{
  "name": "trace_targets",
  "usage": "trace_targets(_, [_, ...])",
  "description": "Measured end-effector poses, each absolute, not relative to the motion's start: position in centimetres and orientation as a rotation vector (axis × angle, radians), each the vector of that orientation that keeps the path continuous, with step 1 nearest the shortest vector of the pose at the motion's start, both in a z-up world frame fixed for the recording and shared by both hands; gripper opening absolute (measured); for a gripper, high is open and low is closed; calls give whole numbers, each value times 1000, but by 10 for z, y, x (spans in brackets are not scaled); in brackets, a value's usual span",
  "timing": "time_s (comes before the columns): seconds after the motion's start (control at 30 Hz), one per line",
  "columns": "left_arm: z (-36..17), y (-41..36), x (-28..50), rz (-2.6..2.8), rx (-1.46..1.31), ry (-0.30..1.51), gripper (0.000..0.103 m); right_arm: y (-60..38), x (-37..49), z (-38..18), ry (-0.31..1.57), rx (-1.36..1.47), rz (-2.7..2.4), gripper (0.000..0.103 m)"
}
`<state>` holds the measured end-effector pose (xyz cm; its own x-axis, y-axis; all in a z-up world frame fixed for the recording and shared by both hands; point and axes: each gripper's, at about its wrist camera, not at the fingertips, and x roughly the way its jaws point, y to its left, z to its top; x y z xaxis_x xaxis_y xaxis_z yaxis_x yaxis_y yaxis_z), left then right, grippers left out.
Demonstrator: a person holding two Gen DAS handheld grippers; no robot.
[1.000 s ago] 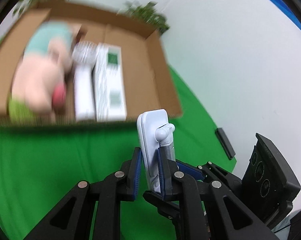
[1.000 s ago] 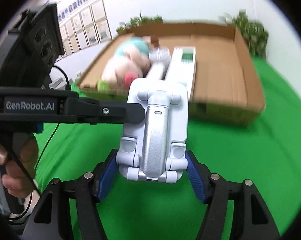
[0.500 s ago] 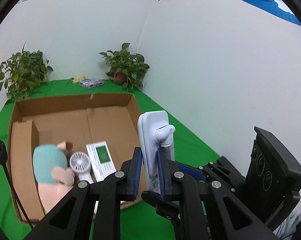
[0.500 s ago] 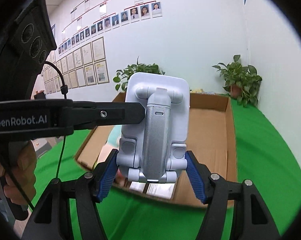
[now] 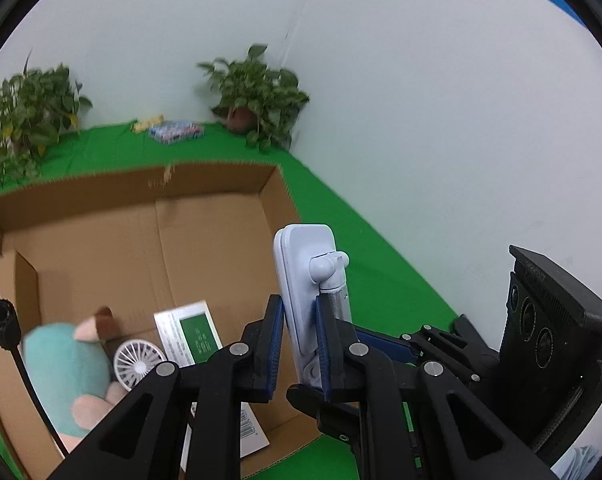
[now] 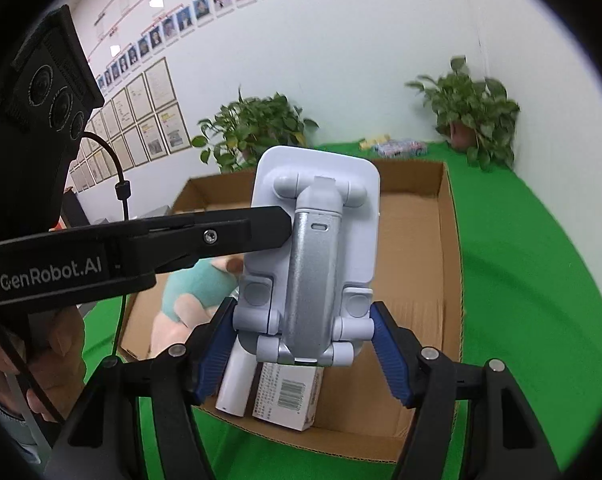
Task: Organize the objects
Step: 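Lift the phone stand and carry it over the tray box, then lower the phone stand into the tray box beside the product box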
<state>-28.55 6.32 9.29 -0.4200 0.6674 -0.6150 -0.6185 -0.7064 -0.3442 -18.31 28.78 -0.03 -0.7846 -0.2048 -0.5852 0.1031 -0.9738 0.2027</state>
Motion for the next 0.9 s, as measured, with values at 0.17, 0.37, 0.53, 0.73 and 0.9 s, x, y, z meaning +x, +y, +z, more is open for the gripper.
trace_targets(0.17, [33, 74, -303, 2104, -1095, -94, 13, 298, -196, -44, -296, 1090, -2751, 65])
trace_targets(0.37, [-21, 87, -309, 2079, -1213, -79, 14, 305, -201, -86, -341, 1223, -2688, 65])
trace_targets(0.53, [-57, 98, -315, 2067, -1306, -63, 14, 308, -202, -118, -392, 1328, -2637, 65])
trace_targets(0.73, [-71, 105, -318, 2085, -1332, -41, 16, 307, -200, -133, -369, 1387, -2627, 65])
trace_targets(0.9, [-64, 102, -305, 2102, -1323, -14, 16, 305, -201, -135, -364, 1411, -2616, 65])
